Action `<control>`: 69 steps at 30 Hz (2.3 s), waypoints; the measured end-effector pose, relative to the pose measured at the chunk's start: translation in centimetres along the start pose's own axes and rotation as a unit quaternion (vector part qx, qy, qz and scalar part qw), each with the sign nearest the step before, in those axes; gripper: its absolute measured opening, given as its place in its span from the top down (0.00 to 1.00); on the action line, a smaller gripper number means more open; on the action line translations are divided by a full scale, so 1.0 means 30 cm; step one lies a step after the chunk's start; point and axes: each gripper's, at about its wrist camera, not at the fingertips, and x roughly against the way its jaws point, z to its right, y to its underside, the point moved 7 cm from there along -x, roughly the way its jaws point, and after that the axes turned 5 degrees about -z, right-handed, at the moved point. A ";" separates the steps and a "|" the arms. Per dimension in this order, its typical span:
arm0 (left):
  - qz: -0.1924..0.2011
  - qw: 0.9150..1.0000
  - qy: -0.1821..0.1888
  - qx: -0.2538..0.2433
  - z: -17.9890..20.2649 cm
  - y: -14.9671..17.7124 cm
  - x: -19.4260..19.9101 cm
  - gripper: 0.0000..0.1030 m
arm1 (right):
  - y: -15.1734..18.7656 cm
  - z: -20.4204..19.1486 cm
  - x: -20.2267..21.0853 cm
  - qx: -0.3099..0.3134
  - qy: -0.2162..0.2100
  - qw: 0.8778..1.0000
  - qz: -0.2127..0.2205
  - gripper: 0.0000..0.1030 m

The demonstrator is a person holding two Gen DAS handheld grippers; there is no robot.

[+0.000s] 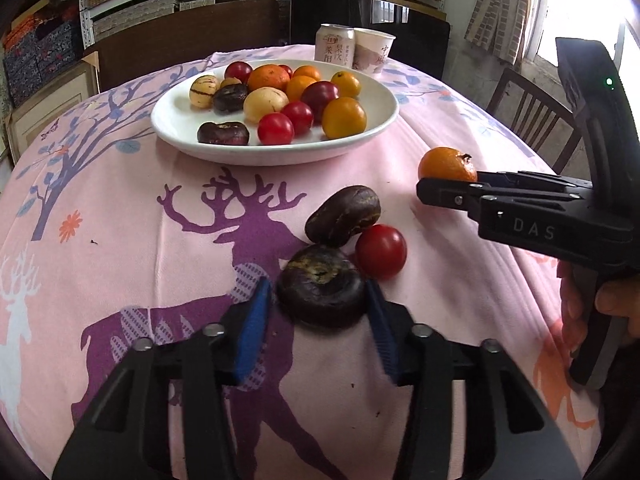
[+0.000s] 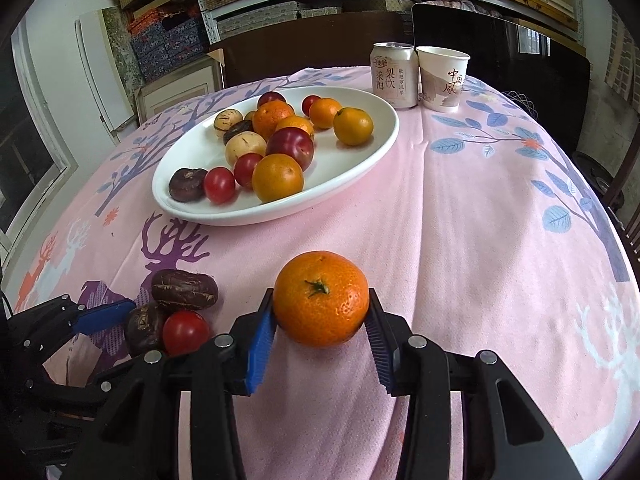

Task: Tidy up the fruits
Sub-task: 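Grasp a large orange with the right tool while the left tool grasps a dark purple fruit, then lower the orange and purple fruit onto the plate and open both tools, then move both open tools back over the last fruits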

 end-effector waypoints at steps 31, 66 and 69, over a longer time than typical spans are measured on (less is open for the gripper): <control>0.048 0.989 -0.063 0.126 -0.287 -0.426 -0.008 0.58 | -0.258 -0.231 -0.026 0.080 -0.018 0.995 0.052 0.57; 0.055 0.989 -0.073 0.120 -0.220 -0.220 0.114 0.23 | 0.064 -0.233 0.070 0.128 -0.035 0.991 -0.004 0.38; 0.053 0.989 -0.073 0.113 -0.206 -0.198 0.118 0.23 | 0.085 -0.264 0.042 0.135 -0.033 0.990 -0.016 0.38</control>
